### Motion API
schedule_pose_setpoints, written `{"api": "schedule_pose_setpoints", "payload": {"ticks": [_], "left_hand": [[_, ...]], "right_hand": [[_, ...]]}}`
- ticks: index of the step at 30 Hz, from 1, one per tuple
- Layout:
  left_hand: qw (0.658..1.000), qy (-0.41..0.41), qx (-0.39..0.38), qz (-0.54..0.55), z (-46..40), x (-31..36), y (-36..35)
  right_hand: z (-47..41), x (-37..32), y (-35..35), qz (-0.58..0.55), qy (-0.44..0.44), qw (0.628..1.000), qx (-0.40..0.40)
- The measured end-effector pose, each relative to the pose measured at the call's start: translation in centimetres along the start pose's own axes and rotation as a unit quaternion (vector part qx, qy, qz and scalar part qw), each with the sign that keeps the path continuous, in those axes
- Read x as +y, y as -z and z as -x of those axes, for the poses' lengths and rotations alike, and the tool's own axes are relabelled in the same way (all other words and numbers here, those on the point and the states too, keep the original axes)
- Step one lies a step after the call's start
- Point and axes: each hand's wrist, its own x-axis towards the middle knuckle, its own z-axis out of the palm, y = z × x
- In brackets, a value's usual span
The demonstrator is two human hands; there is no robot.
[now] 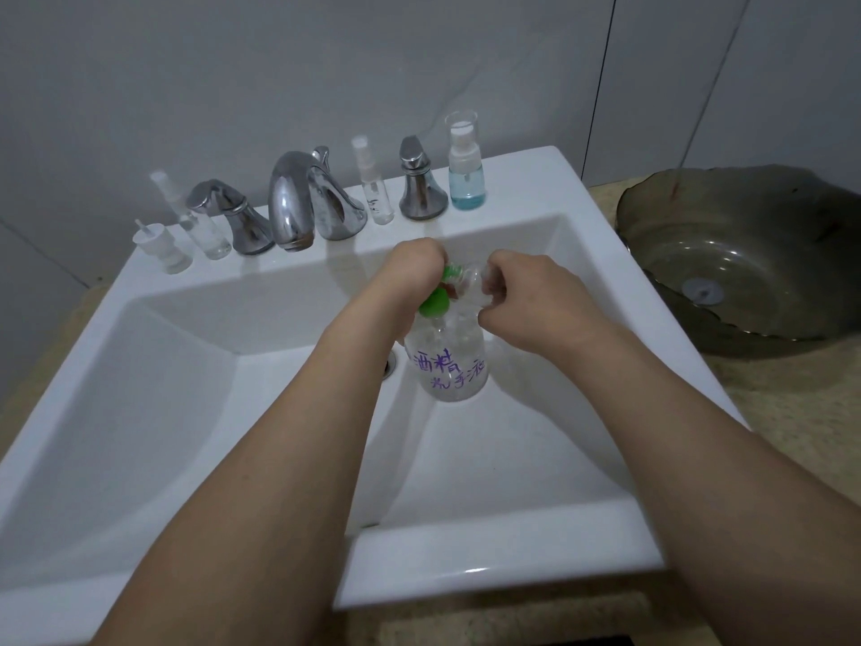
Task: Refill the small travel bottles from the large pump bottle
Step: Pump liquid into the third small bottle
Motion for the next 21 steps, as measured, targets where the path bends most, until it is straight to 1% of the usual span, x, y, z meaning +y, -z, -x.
{"api": "schedule_pose_setpoints", "payload": {"ticks": [4,7,10,13,15,18,21], "left_hand": [[1.0,-0.001,0.013,-0.003,-0.02,-0.05,-0.18],[1.0,0.0,0.007,0.013,0.28,0.06,-0.11],[0.999,0.011,0.001,0.044,0.42,0.2,0.06],[0.993,-0.012,-0.005,0.114,0.11,0.43,0.17],[0.991,-0.023,0.002,0.133,0.03,0.4,0.12],[0.993,-0.013,0.01,0.118,0.1,0.3,0.09],[0.998,0.0,0.01,0.056,0.22,0.48,0.19]], "right_hand": [[0.04,0.06,0.13,0.002,-0.003,1.0,-0.012],[0.1,-0.15,0.31,0.004,0.0,1.0,-0.014],[0.09,-0.32,0.41,0.005,0.001,1.0,0.006],[0.09,-0.42,0.45,0.0,0.006,0.999,0.036],[0.07,-0.43,0.42,0.0,0.008,0.999,0.039],[0.02,-0.42,0.39,0.0,0.008,0.999,0.031],[0.01,-0.39,0.37,-0.005,0.004,1.0,0.024]]}}
